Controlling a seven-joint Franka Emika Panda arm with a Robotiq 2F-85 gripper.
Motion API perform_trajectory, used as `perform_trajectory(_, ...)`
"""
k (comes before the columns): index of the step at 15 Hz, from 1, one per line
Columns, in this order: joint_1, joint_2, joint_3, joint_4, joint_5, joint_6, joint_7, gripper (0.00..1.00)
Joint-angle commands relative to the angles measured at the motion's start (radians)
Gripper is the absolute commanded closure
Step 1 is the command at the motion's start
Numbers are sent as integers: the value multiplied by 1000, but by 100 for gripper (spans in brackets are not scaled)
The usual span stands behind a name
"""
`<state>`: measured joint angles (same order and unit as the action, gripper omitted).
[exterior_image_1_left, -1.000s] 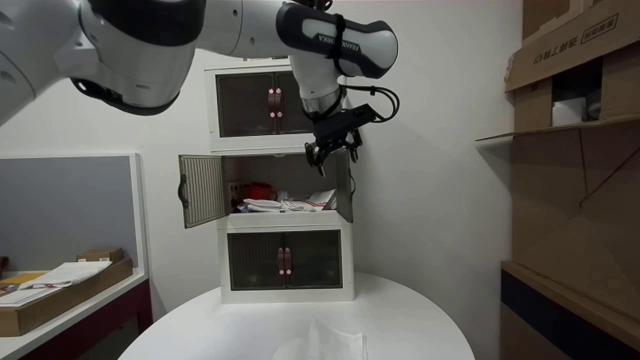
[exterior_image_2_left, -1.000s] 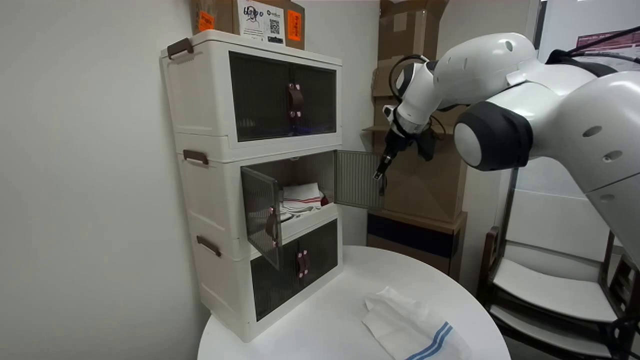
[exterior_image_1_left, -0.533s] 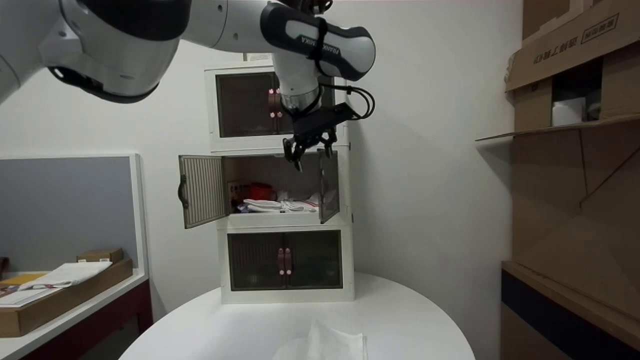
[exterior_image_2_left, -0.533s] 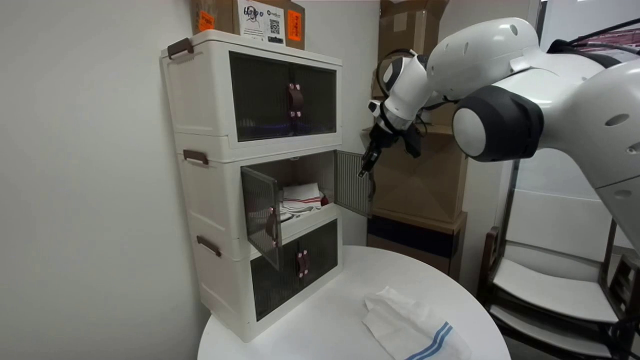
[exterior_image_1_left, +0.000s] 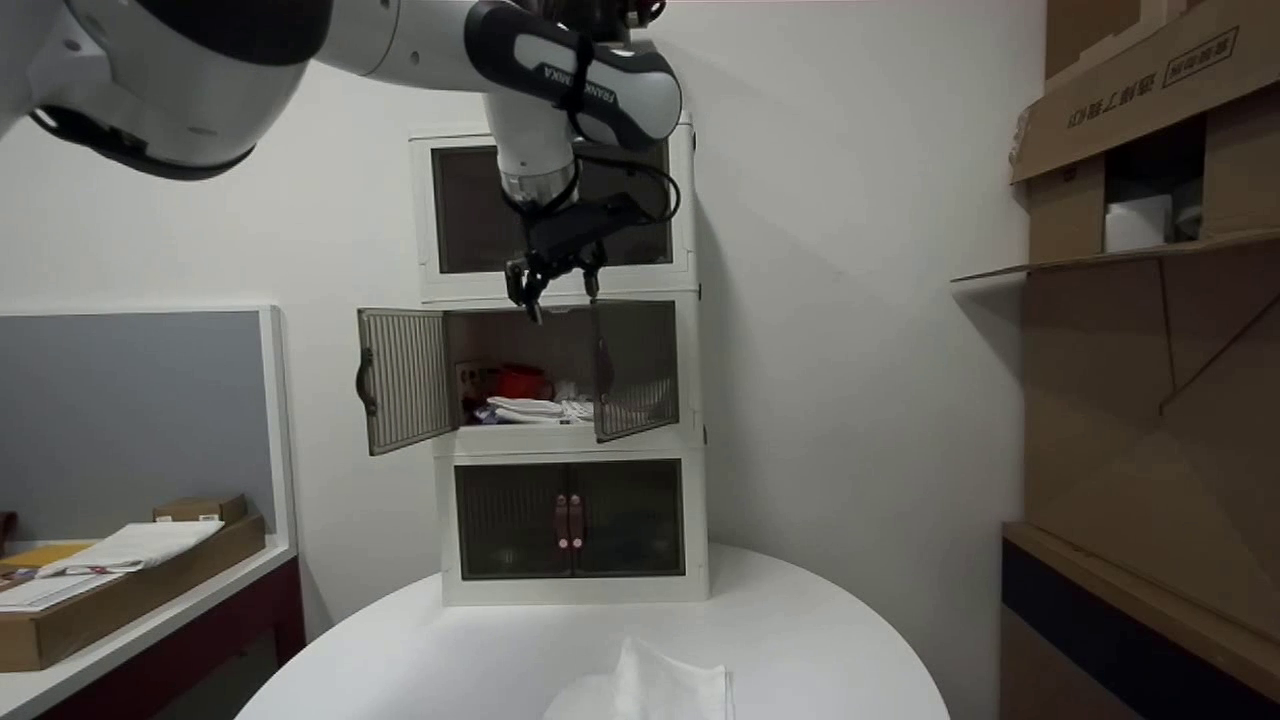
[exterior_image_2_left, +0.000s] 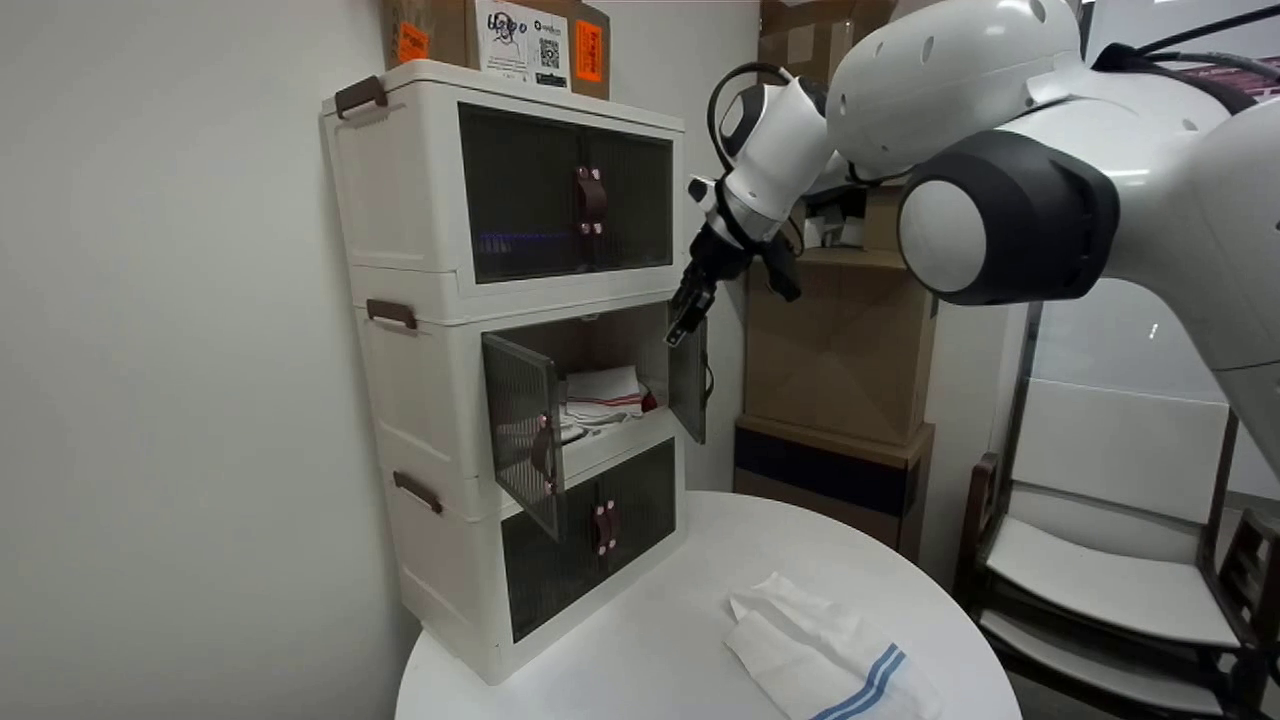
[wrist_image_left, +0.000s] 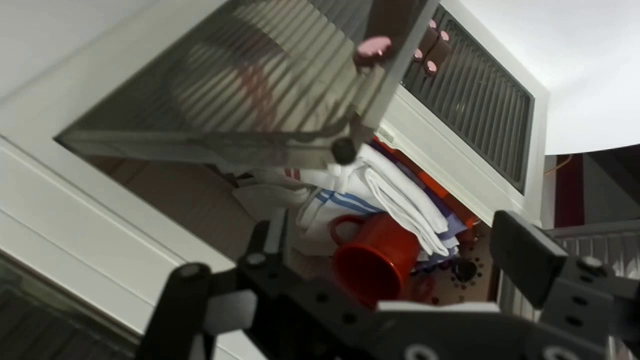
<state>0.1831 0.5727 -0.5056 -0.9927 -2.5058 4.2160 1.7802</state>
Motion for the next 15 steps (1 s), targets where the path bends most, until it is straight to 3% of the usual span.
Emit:
perform_trajectory(1, 57, -17, 12, -45, -9, 13, -34, 0)
perform_trajectory(4, 96, -33, 16, -89, -8, 14, -38, 0)
perform_trajectory(6, 157, -76, -43, -174, -8, 13, -36, 0)
perform_trajectory(8, 288, -109, -210, -302, -6, 3, -62, 0)
perform_trajectory(12, 452, -70, -515, -344, -4, 9, -60, 0)
perform_trajectory(15, 515, -69, -666, -372, -5, 9, -61, 0)
